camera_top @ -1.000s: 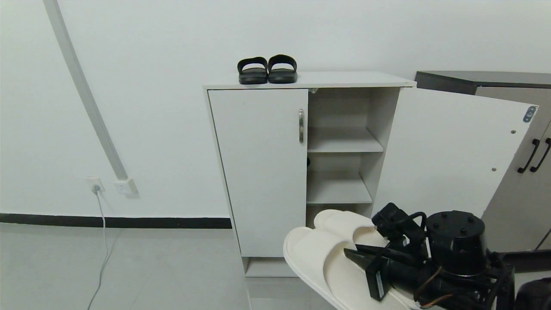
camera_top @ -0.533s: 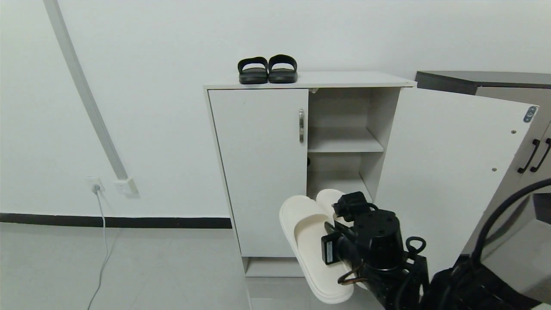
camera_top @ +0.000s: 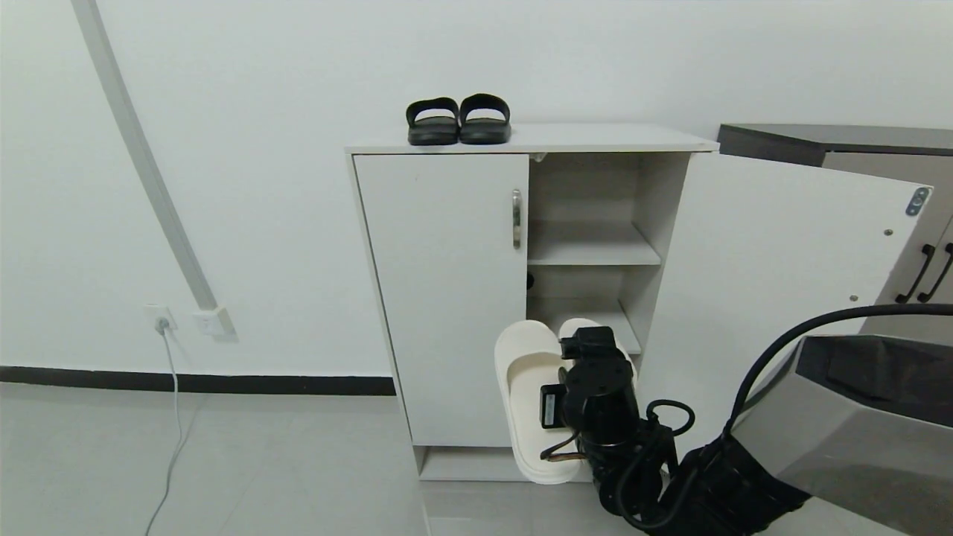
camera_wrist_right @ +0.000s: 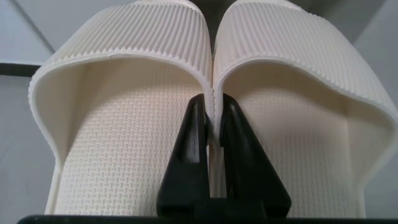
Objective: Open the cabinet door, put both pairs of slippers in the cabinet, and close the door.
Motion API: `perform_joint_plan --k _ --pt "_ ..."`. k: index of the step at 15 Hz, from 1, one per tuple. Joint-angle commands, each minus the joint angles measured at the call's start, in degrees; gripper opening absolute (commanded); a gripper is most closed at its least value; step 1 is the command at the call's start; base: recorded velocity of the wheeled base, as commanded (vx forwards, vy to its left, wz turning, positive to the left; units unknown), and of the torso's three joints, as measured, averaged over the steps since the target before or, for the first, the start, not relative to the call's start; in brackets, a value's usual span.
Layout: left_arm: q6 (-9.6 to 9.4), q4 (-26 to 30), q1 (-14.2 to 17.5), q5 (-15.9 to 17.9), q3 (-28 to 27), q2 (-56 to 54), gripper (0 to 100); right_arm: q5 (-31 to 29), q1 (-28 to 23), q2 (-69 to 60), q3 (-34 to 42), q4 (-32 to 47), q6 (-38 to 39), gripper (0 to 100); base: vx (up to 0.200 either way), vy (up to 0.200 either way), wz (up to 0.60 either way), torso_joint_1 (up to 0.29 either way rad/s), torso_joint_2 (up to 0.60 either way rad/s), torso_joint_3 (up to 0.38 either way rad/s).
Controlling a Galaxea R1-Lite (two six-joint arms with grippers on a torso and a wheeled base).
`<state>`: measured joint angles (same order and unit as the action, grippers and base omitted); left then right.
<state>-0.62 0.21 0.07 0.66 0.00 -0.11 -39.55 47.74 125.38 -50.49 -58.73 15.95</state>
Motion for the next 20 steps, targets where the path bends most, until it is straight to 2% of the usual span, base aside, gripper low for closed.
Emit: perform_joint_plan --k 1,4,20 --pt "0.01 -0.03 0.01 0.04 -0.09 0.20 0 0.00 -0.19 0.39 -0.31 0.02 -0.04 0 0.000 -0.200 0.00 0.002 0.01 0.002" --pt "0.09 -0.03 0.01 0.04 -0.09 0.20 0 0.00 -0.63 1.36 -0.48 0.02 -0.04 0 0.000 -0.200 0.00 0.002 0.00 0.004" --pt "0.36 -0.03 0.01 0.13 -0.09 0.20 0 0.00 -0.89 6.72 -1.80 -0.33 -0.21 0 0.000 0.000 0.00 0.000 0.00 0.000"
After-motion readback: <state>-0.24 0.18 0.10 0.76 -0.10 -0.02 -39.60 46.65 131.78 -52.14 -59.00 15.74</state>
